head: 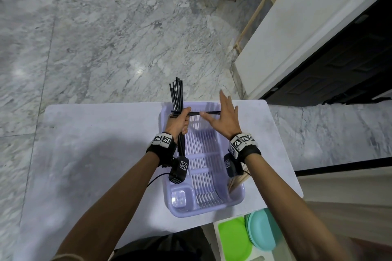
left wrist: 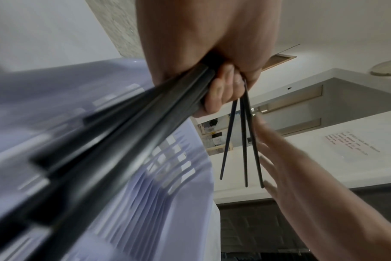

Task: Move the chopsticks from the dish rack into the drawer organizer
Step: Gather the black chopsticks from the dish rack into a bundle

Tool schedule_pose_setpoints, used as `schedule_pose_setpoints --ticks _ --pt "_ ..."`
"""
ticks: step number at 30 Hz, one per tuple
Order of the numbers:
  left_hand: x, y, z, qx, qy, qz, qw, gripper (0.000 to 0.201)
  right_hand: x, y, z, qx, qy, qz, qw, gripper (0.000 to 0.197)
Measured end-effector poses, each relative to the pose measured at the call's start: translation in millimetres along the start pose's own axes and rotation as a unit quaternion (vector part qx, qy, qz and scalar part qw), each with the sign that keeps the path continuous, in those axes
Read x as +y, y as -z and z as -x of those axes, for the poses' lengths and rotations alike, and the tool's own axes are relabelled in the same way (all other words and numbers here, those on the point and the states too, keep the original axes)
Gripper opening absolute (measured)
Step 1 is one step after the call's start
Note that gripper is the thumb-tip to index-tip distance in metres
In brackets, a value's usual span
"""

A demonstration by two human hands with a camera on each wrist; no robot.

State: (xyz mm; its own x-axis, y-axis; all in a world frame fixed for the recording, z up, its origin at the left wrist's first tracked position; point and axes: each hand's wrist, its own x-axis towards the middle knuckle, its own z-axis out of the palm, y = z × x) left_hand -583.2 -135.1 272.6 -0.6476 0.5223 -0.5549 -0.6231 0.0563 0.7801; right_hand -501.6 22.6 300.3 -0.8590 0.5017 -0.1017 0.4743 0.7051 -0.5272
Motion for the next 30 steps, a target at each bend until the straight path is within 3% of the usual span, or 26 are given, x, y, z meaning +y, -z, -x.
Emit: schedule_pose_setpoints --ticks 3,5,7,8,10,11,13,14,15,16,17,18,23,24,26,27,30 --pt "0 3 1 0.014 0.01 0.012 1.0 0.045 -7 -9 11 0.131 -0.119 -0.182 0.967 0.107" --pt "-1 2 2 0.019 0.008 0.015 1.0 0.045 -12 -14 12 0.18 -0.238 -0.304 0.905 0.109" --pt "-4 -1 3 0.014 0.005 0.011 1.0 0.045 -14 -19 11 0.14 -0.373 -0.4 0.825 0.108" --pt "-6 -3 4 0.01 0.003 0.005 1.0 0.045 -13 -22 11 0.088 -0.403 -0.453 0.79 0.102" --pt "-12 -8 6 -0.005 -0.003 -0.012 1.0 0.045 -11 -28 8 -0.015 -0.381 -0.596 0.706 0.081" --pt "-16 -10 7 -0.014 -0.005 -0.02 1.0 0.045 -9 -29 6 -0.027 -0.364 -0.66 0.657 0.067" --pt "-23 -12 10 -0.032 -0.003 -0.039 0.999 0.045 -4 -27 0 0.02 -0.367 -0.745 0.558 0.04" --pt "-26 -12 12 -0.042 -0.001 -0.052 0.998 0.046 -2 -25 -4 0.044 -0.371 -0.773 0.513 0.039" --pt "-29 -13 14 -0.056 -0.001 -0.069 0.996 0.047 -1 -21 -7 0.061 -0.36 -0.798 0.48 0.041" --pt "-32 -12 15 -0.071 -0.003 -0.09 0.993 0.048 -1 -15 -9 0.077 -0.346 -0.809 0.468 0.043" --pt "-36 -12 15 -0.089 -0.005 -0.112 0.99 0.048 2 -9 -13 0.094 -0.332 -0.81 0.474 0.046" --pt "-40 -11 17 -0.108 -0.005 -0.134 0.985 0.047 3 -1 -17 0.117 -0.318 -0.794 0.504 0.048" --pt "-50 -11 19 -0.119 -0.01 -0.188 0.975 0.044 -1 41 -24 0.15 -0.273 -0.655 0.689 0.053" --pt "-49 -12 20 -0.117 -0.009 -0.182 0.976 0.048 -4 44 -23 0.137 -0.27 -0.631 0.714 0.056" --pt "-48 -16 18 -0.115 -0.002 -0.18 0.977 0.079 -13 45 -18 0.126 -0.258 -0.587 0.757 0.062" --pt "-46 -16 18 -0.121 0.002 -0.194 0.974 0.081 -17 44 -16 0.13 -0.252 -0.565 0.775 0.065" --pt "-38 -13 12 -0.126 0.015 -0.225 0.966 0.03 -21 40 -16 0.157 -0.253 -0.499 0.814 0.079"
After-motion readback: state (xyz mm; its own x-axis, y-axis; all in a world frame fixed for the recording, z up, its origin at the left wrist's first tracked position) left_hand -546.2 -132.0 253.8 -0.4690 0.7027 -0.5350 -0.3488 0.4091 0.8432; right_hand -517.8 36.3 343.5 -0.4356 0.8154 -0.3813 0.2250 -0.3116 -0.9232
